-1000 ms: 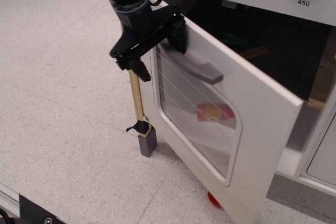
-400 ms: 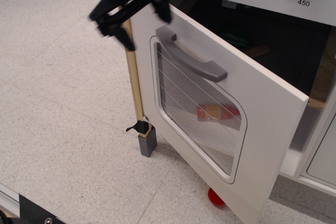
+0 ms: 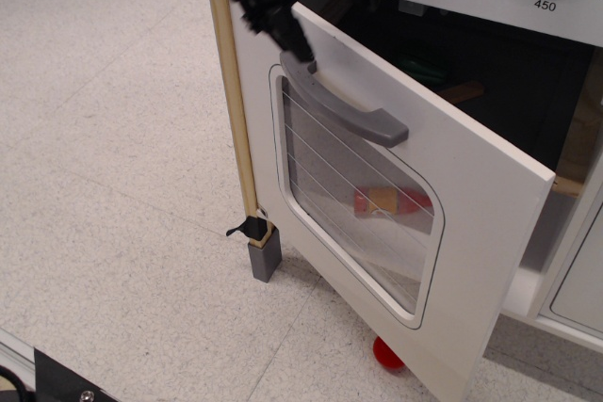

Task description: Open oven

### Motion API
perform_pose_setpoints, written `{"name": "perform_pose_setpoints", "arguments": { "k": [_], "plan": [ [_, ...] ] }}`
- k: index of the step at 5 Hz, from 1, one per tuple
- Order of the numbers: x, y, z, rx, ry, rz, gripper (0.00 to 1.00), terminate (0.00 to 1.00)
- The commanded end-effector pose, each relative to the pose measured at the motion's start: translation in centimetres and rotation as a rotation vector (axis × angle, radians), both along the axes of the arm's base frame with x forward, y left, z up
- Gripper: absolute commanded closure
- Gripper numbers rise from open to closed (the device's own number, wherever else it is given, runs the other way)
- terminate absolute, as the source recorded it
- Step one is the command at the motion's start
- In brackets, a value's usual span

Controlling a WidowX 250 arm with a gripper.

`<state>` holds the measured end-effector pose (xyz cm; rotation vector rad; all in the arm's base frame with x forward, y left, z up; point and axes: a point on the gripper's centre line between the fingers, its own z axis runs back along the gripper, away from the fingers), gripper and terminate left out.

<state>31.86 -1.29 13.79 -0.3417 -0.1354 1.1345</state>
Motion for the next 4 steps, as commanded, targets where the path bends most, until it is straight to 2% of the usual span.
{"name": "perform_pose_setpoints", "arguments": {
  "k": [1,2,3,4],
  "plan": [
    [-0.3,-4.6,-1.9,0.113,0.063,-0.005,0.0,0.0],
    [-0.9,-4.4,-3.8,0.142,0.081,-0.023,0.0,0.0],
    [-1.6,-3.2,-5.1,0.165,0.063,-0.026,0.0,0.0],
    [-2.7,-1.9,-5.2,0.148,0.07,-0.049,0.0,0.0]
  ]
}}
